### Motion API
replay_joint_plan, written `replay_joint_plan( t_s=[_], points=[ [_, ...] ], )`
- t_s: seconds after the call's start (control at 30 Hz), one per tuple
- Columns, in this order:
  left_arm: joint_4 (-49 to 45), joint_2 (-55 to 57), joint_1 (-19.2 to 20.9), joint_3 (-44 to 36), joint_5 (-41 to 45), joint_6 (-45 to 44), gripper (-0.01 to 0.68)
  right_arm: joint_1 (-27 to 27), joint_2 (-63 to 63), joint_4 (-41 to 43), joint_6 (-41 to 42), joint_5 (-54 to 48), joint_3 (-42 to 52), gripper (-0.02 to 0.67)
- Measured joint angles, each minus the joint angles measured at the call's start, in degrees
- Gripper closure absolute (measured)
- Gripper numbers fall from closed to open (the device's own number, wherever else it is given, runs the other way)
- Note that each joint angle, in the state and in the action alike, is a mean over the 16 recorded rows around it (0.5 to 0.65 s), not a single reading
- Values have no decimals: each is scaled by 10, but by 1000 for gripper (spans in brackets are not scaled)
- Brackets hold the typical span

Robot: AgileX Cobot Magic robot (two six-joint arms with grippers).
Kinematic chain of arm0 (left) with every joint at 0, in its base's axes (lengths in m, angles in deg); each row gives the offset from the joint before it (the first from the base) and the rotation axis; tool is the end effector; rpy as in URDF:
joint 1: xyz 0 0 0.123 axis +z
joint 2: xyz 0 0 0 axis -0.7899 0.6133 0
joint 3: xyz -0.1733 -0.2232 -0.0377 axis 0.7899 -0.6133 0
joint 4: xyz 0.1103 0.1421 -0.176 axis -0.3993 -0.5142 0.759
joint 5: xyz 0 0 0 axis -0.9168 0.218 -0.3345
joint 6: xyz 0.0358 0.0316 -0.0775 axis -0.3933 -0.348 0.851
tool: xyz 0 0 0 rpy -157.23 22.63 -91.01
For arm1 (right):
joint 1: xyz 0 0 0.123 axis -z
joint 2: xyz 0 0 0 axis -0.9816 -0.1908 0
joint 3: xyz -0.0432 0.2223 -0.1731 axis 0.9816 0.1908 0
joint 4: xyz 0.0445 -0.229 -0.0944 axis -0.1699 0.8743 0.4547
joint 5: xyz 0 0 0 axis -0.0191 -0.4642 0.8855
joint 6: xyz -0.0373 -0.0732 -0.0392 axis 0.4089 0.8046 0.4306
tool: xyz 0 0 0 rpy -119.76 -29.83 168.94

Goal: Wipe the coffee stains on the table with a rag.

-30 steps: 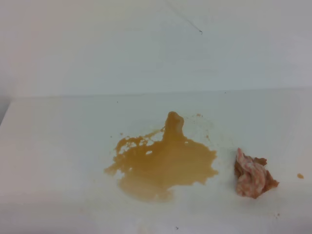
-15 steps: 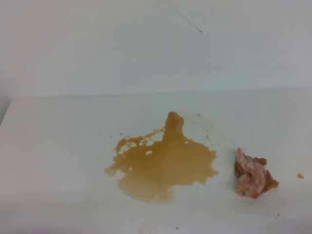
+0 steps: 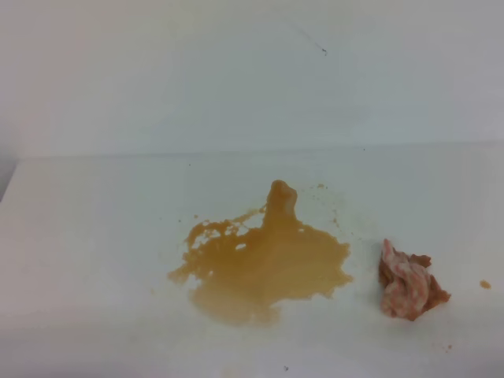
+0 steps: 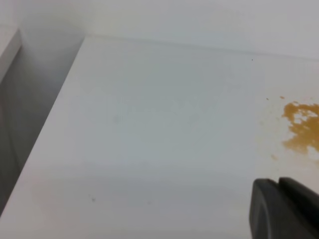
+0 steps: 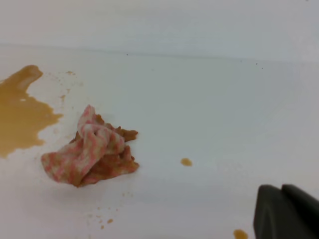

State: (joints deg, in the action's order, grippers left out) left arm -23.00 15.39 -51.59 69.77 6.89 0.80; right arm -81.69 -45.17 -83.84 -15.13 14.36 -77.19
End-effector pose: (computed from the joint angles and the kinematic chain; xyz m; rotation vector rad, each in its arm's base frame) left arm 0.0541 -0.0033 0.1854 -0.1611 1.7874 -0.1761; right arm 0.0534 0.0025 0.1822 -0.1568 1.8190 -0.0553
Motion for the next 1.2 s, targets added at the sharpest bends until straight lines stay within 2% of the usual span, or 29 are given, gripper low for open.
replay_joint_plan(
  t_s=[1.2],
  points=[
    [0,0,0,0,0,0,675,0,0,18,0,10,0,652]
  ],
)
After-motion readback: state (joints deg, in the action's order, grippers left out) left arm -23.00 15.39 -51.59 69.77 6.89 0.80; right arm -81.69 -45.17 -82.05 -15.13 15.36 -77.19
